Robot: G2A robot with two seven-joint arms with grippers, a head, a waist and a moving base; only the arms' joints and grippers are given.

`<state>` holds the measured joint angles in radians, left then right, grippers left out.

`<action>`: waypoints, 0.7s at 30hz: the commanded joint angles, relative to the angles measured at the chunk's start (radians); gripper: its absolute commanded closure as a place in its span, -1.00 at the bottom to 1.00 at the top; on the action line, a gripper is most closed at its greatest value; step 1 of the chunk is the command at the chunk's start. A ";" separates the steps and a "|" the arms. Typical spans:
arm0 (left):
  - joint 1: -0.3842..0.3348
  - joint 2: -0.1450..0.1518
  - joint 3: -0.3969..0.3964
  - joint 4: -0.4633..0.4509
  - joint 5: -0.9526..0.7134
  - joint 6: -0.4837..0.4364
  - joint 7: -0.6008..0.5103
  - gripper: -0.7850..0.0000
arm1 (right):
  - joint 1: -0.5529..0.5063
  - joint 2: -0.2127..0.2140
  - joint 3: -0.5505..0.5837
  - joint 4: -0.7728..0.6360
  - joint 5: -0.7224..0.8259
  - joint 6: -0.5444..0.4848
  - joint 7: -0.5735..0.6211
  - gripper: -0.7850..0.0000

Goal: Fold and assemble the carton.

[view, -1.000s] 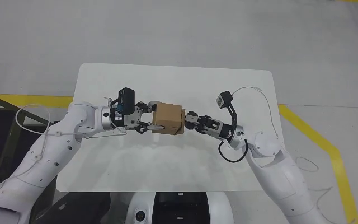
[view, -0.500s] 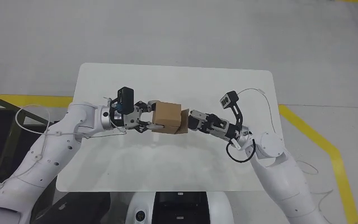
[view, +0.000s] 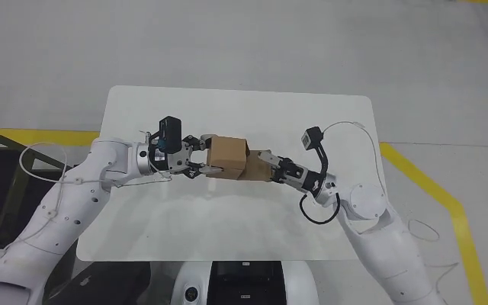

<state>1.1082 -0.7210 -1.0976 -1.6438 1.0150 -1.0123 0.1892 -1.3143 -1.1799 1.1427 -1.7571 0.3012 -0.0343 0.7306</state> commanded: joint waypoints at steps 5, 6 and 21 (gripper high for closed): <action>0.006 -0.002 -0.008 -0.005 -0.006 0.000 0.004 0.20 | 0.004 0.001 -0.010 0.008 -0.022 0.031 -0.003 1.00; 0.007 -0.002 -0.009 -0.006 -0.008 0.000 0.007 0.20 | 0.006 0.000 -0.013 0.011 -0.019 0.035 0.001 1.00; 0.014 0.010 0.006 -0.019 -0.066 0.000 0.010 -1.00 | 0.041 -0.003 -0.016 0.052 0.034 -0.011 0.034 1.00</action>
<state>1.1230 -0.7128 -1.0944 -1.6625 0.9543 -1.0123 0.2007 -1.2733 -1.1834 1.1256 -1.7047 0.3343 -0.0417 0.7611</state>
